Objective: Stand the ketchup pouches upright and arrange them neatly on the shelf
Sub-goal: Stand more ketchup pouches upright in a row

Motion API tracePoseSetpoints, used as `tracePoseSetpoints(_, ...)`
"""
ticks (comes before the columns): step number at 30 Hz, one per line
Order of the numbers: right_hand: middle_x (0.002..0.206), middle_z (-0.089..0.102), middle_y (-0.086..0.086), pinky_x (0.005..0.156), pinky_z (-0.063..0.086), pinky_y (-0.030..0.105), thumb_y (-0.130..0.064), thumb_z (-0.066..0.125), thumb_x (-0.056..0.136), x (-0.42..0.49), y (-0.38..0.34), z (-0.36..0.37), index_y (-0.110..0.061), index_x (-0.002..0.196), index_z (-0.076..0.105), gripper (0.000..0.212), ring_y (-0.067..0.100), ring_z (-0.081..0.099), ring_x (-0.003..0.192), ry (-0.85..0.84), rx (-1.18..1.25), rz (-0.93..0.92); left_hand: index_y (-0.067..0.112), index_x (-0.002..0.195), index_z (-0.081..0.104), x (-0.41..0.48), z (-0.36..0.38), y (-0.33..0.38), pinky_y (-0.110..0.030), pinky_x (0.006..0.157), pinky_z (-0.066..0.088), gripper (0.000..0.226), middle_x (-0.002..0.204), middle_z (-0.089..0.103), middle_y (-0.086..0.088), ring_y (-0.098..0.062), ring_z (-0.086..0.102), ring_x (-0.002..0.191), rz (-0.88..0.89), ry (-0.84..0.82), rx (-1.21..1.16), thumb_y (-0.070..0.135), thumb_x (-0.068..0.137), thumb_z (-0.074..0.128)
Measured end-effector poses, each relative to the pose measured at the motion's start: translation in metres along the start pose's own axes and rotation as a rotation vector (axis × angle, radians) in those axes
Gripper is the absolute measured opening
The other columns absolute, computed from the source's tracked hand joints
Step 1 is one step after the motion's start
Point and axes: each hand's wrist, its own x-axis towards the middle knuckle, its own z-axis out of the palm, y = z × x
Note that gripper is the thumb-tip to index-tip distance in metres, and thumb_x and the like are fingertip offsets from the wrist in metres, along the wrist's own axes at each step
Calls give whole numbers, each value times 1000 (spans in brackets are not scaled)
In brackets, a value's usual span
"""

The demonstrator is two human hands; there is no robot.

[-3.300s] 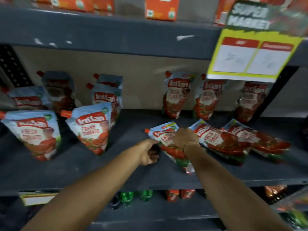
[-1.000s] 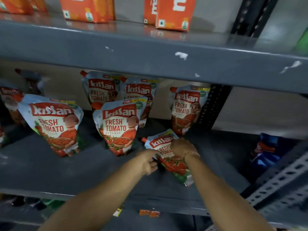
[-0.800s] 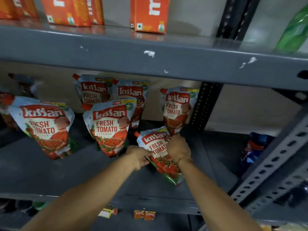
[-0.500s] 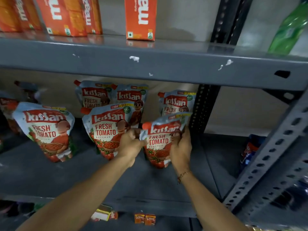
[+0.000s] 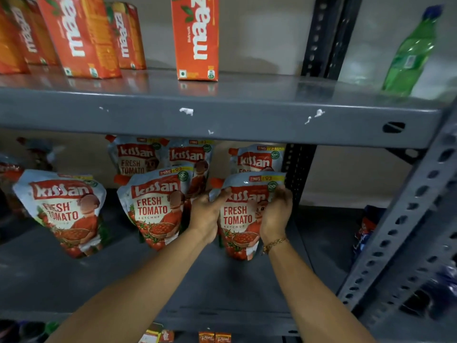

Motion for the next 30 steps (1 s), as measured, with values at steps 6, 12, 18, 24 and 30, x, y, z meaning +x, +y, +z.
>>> tracePoseSetpoints(6, 101, 64, 11, 72, 55, 32, -29, 34, 99, 1, -14, -16, -3, 117, 51, 36, 19, 65, 85, 180, -79, -87, 12, 68, 67, 2, 21, -11, -25, 58, 58, 18, 67, 77, -1, -13, 75, 65, -59, -117, -16, 5, 84, 65)
tracePoseSetpoints(12, 118, 55, 13, 81, 54, 40, -35, 36, 97, -11, 0, -21, -11, 114, 43, 31, 20, 60, 100, 290, -294, -84, 13, 87, 71, -3, 10, -12, -22, 66, 56, 5, 83, 78, 1, -11, 74, 79, -73, -140, 31, 13, 85, 66)
tracePoseSetpoints(18, 105, 65, 16, 84, 52, 41, -23, 51, 89, -83, 53, -14, -9, 99, 62, 20, 35, 61, 99, 601, -258, 307, 14, 69, 49, -30, -54, -23, -21, 65, 45, 29, 67, 55, -2, -6, 56, 63, 143, 599, 237, 34, 86, 62)
tracePoseSetpoints(24, 93, 52, 3, 60, 46, 19, -14, 41, 97, -107, 70, 74, -18, 100, 42, 5, 10, 51, 75, -81, -71, 318, 4, 134, 41, -15, -117, 6, -50, 111, 29, 73, 144, 41, -15, -34, 37, 134, 17, 1000, 298, 55, 84, 55)
tracePoseSetpoints(30, 114, 64, 20, 98, 48, 56, -13, 41, 96, -64, 64, 136, -3, 123, 54, 31, 36, 61, 106, -301, -197, 286, 5, 109, 65, 13, -151, 41, -37, 76, 56, 62, 97, 72, -9, -28, 67, 96, 301, 656, 446, 59, 82, 53)
